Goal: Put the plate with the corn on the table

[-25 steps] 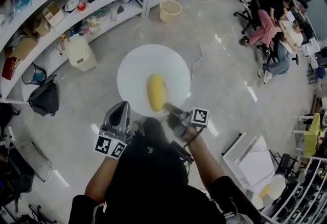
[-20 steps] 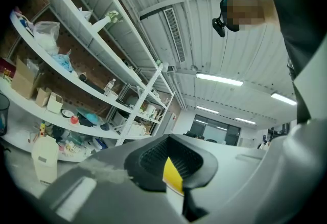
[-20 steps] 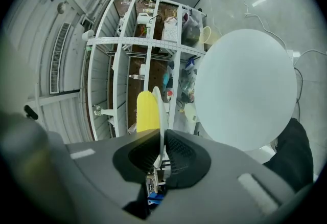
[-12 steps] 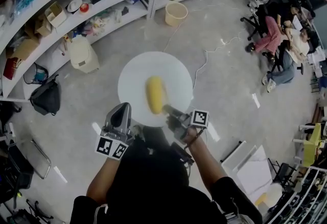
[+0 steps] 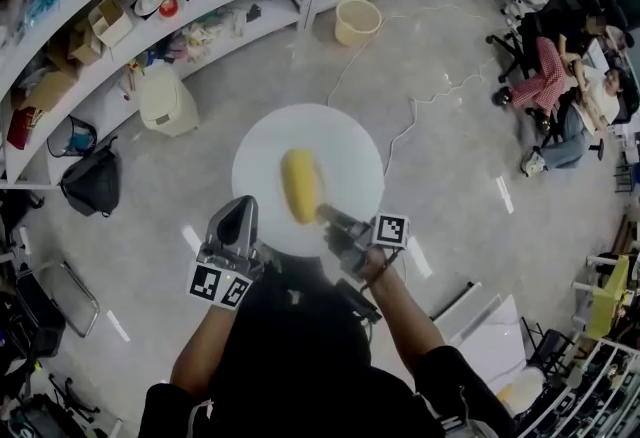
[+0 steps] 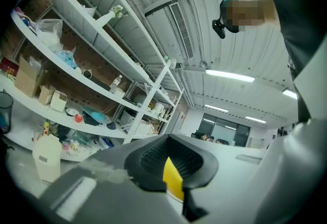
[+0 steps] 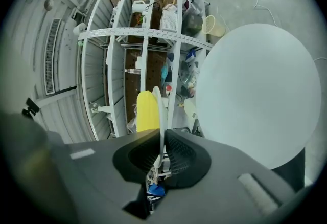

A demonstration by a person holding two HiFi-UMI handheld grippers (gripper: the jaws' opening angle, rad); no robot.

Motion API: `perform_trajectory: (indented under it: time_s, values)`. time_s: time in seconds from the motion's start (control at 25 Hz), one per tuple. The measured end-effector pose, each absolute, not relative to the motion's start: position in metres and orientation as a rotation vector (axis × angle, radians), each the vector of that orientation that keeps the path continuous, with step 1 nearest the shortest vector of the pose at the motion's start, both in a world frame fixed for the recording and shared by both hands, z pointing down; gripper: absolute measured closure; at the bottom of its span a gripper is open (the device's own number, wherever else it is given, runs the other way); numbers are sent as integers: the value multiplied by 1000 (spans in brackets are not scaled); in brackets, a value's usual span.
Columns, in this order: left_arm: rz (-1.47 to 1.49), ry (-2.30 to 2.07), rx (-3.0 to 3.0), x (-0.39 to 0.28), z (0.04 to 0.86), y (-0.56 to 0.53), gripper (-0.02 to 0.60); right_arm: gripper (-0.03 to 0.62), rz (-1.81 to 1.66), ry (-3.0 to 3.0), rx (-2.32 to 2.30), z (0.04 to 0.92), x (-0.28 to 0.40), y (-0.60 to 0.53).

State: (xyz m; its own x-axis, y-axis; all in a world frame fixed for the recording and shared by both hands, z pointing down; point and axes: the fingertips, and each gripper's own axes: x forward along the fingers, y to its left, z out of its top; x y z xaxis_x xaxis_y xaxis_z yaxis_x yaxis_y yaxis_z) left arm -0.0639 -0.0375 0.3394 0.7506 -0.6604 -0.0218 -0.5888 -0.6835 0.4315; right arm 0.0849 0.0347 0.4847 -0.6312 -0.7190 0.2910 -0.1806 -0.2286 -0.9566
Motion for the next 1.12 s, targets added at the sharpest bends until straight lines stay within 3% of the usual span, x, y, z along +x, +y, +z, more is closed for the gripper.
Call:
perform_trajectory:
  time_s: [1.12]
  values:
    - [-182,-1049,2470,-24,405,-103,580,557,-1979,1732,-1011,542,117,-29]
